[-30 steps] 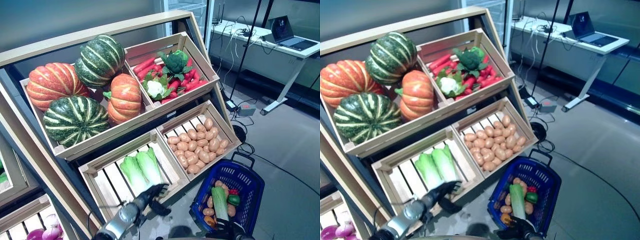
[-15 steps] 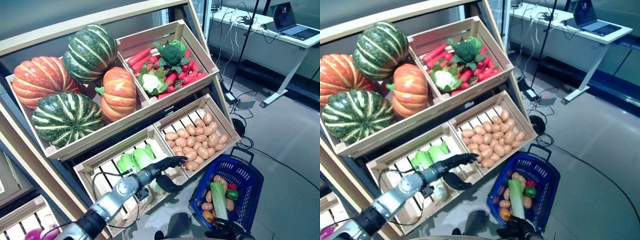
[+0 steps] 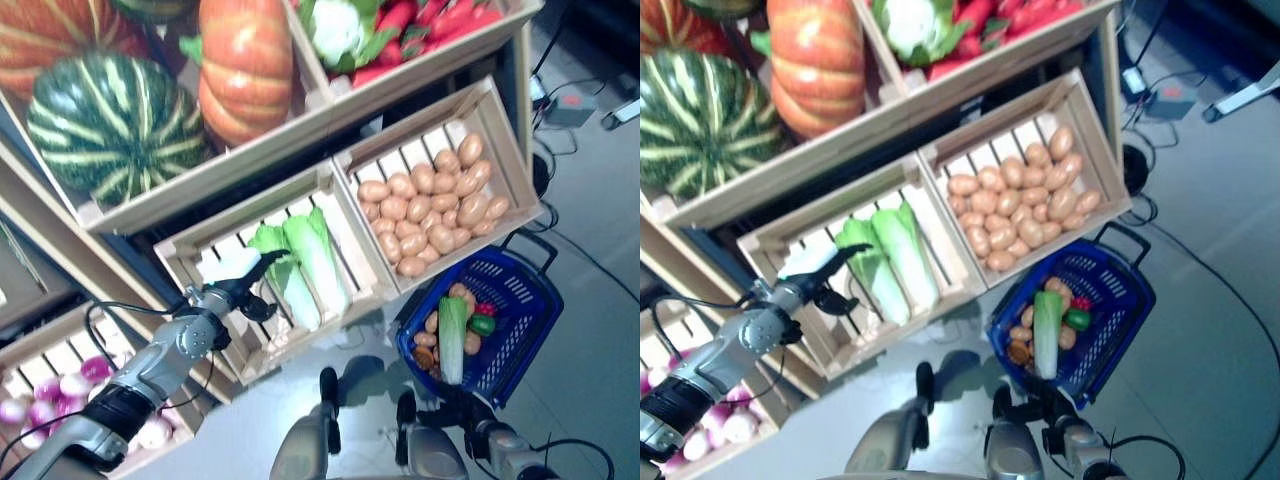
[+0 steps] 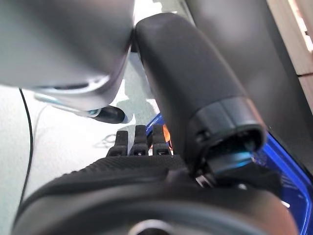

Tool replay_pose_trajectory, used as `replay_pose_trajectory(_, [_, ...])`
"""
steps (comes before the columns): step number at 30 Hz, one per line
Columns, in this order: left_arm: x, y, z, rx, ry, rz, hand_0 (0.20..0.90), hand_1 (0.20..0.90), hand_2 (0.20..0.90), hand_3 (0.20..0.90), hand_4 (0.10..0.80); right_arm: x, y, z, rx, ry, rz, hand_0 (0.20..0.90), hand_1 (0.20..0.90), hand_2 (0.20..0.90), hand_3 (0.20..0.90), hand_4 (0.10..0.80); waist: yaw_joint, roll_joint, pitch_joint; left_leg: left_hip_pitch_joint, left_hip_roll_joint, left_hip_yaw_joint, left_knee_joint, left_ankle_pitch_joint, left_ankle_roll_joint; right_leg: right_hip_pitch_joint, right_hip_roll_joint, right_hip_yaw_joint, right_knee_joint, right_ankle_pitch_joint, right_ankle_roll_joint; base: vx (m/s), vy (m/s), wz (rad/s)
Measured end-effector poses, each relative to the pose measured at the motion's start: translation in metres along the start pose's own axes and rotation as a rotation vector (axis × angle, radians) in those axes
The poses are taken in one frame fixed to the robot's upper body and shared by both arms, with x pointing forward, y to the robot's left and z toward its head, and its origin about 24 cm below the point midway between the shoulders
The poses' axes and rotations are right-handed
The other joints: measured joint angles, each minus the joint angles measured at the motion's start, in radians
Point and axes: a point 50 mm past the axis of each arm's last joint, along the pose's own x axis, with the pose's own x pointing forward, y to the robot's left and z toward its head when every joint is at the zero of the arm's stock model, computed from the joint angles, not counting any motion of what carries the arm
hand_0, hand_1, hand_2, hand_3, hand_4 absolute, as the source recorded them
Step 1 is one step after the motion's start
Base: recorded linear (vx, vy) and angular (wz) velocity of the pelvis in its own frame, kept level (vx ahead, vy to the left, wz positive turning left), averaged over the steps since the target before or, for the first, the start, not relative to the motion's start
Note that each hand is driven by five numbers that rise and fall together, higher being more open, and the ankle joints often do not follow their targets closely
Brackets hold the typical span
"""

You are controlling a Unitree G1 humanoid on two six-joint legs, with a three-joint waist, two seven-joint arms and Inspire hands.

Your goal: Put vegetables into the basket

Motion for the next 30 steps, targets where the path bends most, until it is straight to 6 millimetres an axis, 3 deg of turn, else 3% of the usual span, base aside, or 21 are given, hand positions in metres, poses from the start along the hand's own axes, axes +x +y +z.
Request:
replay_pose_trajectory(2, [-0.002, 0.012, -0.007, 0.100, -0.002, 0.056, 0.900, 0.900, 0.900, 0.900, 0.800, 0.004, 0.000, 0.019, 0.021, -0.068, -0.002, 0.900, 0.900, 0.900, 0.900, 0.800, 0.004, -0.014, 0.034, -0.078, -0.013, -0.001, 0.062, -0.008, -0.003, -0.112, -0.023, 0.008, 0.152, -0.050, -0.010, -0.115, 0.010, 0.12])
replay_pose_trajectory(5, [-0.003, 0.013, -0.008, 0.155, -0.007, 0.063, 0.900, 0.900, 0.900, 0.900, 0.800, 0.006, -0.001, 0.035, 0.017, -0.122, -0.002, 0.900, 0.900, 0.900, 0.900, 0.800, 0.003, -0.016, 0.061, -0.136, -0.014, 0.002, 0.128, -0.019, -0.007, -0.185, -0.032, 0.025, 0.251, -0.079, -0.025, -0.060, 0.016, 0.04])
replay_pose_trajectory(8, [0.004, 0.023, -0.006, 0.284, -0.055, 0.098, 0.900, 0.900, 0.900, 0.900, 0.800, 0.008, -0.003, 0.056, 0.035, -0.192, -0.001, 0.900, 0.900, 0.900, 0.900, 0.800, 0.001, -0.015, 0.093, -0.237, 0.000, 0.003, 0.260, -0.060, -0.011, -0.277, -0.044, 0.025, 0.373, -0.116, -0.050, -0.065, 0.050, 0.02])
replay_pose_trajectory(12, [0.009, 0.022, 0.001, 0.390, -0.099, 0.093, 0.900, 0.900, 0.900, 0.900, 0.800, 0.008, -0.008, 0.076, 0.016, -0.251, -0.002, 0.900, 0.900, 0.900, 0.900, 0.800, -0.006, -0.009, 0.116, -0.314, 0.017, 0.002, 0.379, -0.091, -0.022, -0.347, -0.043, 0.026, 0.470, -0.140, -0.069, -0.023, 0.048, -0.05])
replay_pose_trajectory(21, [0.008, 0.021, 0.006, 0.737, -0.270, 0.205, 0.900, 0.900, 0.900, 0.900, 0.800, 0.006, -0.018, 0.098, -0.010, -0.303, -0.020, 0.900, 0.900, 0.900, 0.900, 0.800, -0.009, -0.010, 0.122, -0.427, 0.030, -0.002, 0.532, -0.137, -0.028, -0.452, -0.044, 0.038, 0.601, -0.178, -0.085, -0.017, 0.017, -0.02])
replay_pose_trajectory(25, [0.007, 0.021, -0.001, 0.797, -0.282, 0.236, 0.900, 0.900, 0.900, 0.900, 0.800, 0.006, -0.017, 0.100, -0.008, -0.311, -0.016, 0.900, 0.900, 0.900, 0.900, 0.800, -0.011, -0.011, 0.122, -0.438, 0.036, 0.001, 0.558, -0.148, -0.030, -0.466, -0.039, 0.048, 0.621, -0.184, -0.083, 0.001, 0.010, -0.08])
replay_pose_trajectory(30, [0.007, 0.009, -0.021, 0.927, -0.262, 0.138, 0.900, 0.900, 0.900, 0.900, 0.800, 0.006, -0.017, 0.107, -0.012, -0.323, -0.013, 0.900, 0.900, 0.900, 0.900, 0.800, -0.032, -0.011, 0.122, -0.462, 0.039, 0.005, 0.603, -0.170, -0.028, -0.500, -0.034, 0.073, 0.649, -0.185, -0.078, -0.002, 0.051, -0.15])
